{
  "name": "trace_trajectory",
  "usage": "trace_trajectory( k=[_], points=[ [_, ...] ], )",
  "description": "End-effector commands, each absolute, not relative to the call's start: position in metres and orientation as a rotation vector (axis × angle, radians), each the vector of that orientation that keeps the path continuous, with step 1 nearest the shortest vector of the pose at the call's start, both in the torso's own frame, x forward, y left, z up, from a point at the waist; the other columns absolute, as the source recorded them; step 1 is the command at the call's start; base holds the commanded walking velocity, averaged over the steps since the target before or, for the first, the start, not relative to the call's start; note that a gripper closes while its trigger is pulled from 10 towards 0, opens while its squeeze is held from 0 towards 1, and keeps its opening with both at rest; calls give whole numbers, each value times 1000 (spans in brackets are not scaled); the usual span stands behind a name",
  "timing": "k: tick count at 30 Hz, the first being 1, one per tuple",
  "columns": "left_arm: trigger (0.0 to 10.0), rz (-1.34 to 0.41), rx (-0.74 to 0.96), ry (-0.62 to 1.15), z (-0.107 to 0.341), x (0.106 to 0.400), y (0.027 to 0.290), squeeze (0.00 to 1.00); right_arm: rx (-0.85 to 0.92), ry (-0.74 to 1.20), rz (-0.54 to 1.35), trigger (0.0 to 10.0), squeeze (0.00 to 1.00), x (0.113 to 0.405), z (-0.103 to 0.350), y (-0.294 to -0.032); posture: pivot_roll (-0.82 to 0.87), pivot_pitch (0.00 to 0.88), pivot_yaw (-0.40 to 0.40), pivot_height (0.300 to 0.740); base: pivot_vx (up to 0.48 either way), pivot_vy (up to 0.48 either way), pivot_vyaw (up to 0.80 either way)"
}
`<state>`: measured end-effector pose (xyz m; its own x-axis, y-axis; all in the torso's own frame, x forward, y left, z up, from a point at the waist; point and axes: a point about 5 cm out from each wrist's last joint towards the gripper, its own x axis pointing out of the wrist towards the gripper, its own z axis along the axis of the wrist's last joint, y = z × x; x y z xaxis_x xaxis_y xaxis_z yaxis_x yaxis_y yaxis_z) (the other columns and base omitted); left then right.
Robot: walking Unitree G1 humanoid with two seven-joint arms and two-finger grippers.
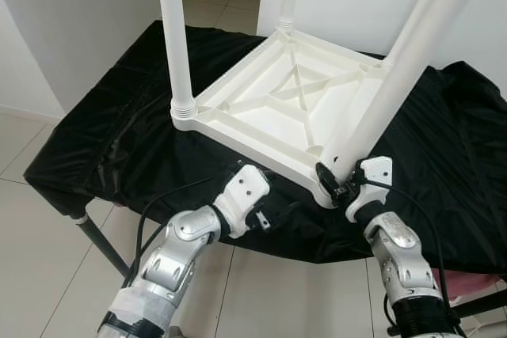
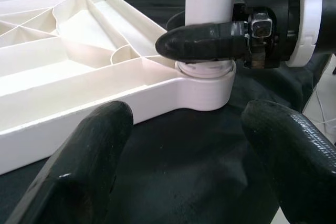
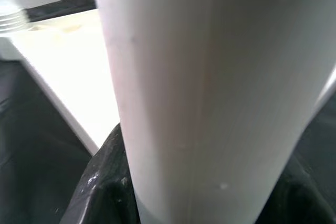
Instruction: Building children table
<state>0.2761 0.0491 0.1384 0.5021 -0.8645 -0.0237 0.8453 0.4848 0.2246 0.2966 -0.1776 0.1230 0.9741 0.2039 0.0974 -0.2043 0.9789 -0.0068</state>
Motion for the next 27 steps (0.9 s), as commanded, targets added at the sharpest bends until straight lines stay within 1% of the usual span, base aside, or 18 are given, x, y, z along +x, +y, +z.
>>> trace_trajectory(
  k=[1, 4, 7, 11, 12, 16, 17, 23, 24, 27],
  points=[
    [10000, -1054, 216, -106, 139, 273, 46, 0, -2, -67, 125, 10000, 0, 292, 117, -187, -1, 55, -71, 740, 0, 0, 0],
    [10000, -1051, 212, -114, 140, 273, 46, 0, 23, -74, 83, 10000, 0, 288, 117, -183, 2, 55, -74, 740, 0, 0, 0],
    [10000, -1035, 205, -126, 143, 275, 47, 0, 83, -85, -74, 10000, 0, 278, 116, -172, 13, 52, -82, 740, 0, 0, 0],
    [10000, -1034, 203, -126, 143, 275, 48, 0, 117, -75, -139, 10000, 0, 276, 114, -167, 17, 52, -84, 740, 0, 0, 0],
    [10000, -1035, 203, -126, 143, 274, 48, 0, 156, -57, -168, 10000, 0, 276, 112, -164, 16, 49, -81, 740, 0, 0, 0],
    [10000, -1042, 204, -119, 141, 273, 47, 0, 161, -62, -152, 10000, 0, 277, 114, -156, 13, 50, -78, 740, 0, 0, 0],
    [10000, -1053, 207, -120, 141, 272, 45, 0, 169, -89, -103, 10000, 0, 279, 119, -151, 10, 49, -74, 740, 0, 0, 0],
    [10000, -1052, 209, -122, 142, 273, 45, 0, 194, -128, -68, 10000, 0, 278, 124, -154, 10, 49, -73, 740, 0, 0, 0],
    [10000, -1053, 207, -118, 142, 274, 45, 0, 186, -149, -39, 10000, 1000, 278, 127, -154, 9, 51, -72, 740, 0, 0, 0],
    [10000, -1055, 201, -114, 142, 273, 46, 0, 180, -174, 17, 10000, 1000, 278, 131, -153, 6, 52, -69, 740, 0, 0, 0]
  ],
)
